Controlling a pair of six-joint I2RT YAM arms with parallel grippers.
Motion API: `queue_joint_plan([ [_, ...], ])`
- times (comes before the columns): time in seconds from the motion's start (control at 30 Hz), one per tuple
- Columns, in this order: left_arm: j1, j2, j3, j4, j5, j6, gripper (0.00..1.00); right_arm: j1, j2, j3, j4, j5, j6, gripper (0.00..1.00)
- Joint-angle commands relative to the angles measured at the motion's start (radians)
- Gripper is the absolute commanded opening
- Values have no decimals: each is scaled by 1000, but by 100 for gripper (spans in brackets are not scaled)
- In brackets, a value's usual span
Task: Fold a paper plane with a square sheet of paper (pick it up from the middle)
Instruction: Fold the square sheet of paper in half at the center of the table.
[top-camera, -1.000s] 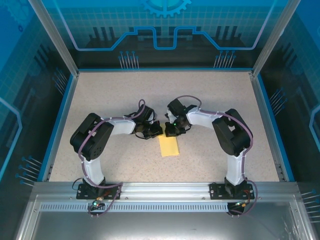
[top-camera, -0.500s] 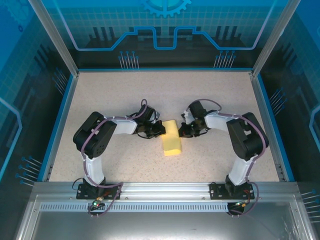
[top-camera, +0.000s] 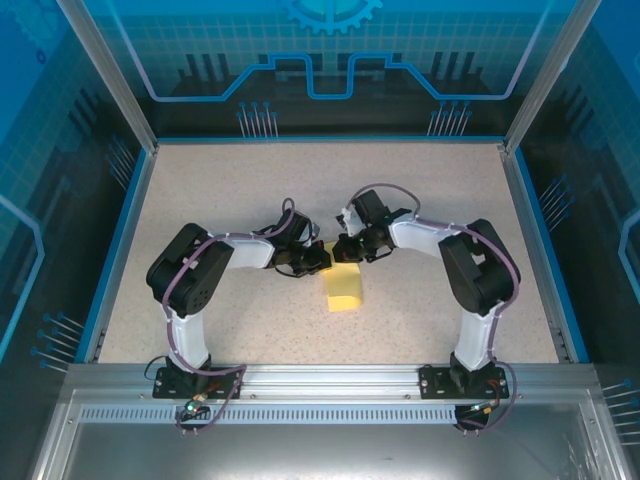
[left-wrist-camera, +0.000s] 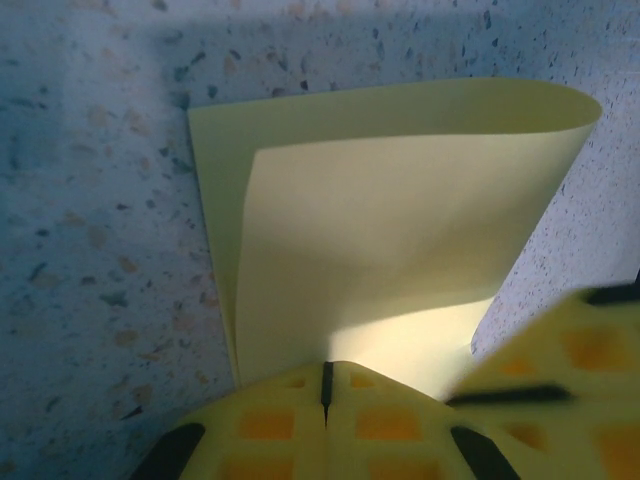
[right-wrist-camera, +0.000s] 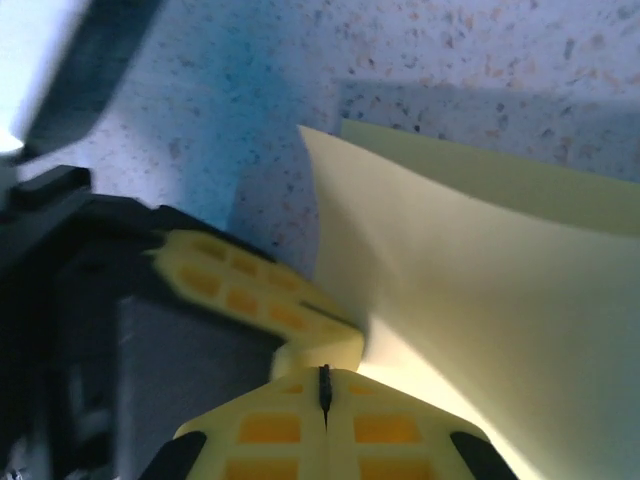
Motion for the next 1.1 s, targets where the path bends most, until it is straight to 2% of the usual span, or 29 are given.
queue_joint_plan([
  [0.0, -20, 175, -102, -311, -203, -2, 0, -14, 55, 22, 8, -18, 9, 3],
  [0.1, -21, 177, -104, -321, -210, 0, 0, -46, 70, 5, 17, -17, 5, 2],
  [0.4, -20, 196, -120, -325, -216, 3, 0, -231, 15, -120, 92, -39, 16, 3],
  [0.63, -21, 188, -113, -325, -215, 7, 0, -171, -104, -98, 103, 4, 50, 4],
  [0.83, -21, 183, -105, -340, -221, 16, 0, -80, 21, 2, 62, -19, 43, 3],
  [1.07, -21, 182, -105, -352, -228, 41, 0, -107, 107, 35, 91, -20, 45, 3],
])
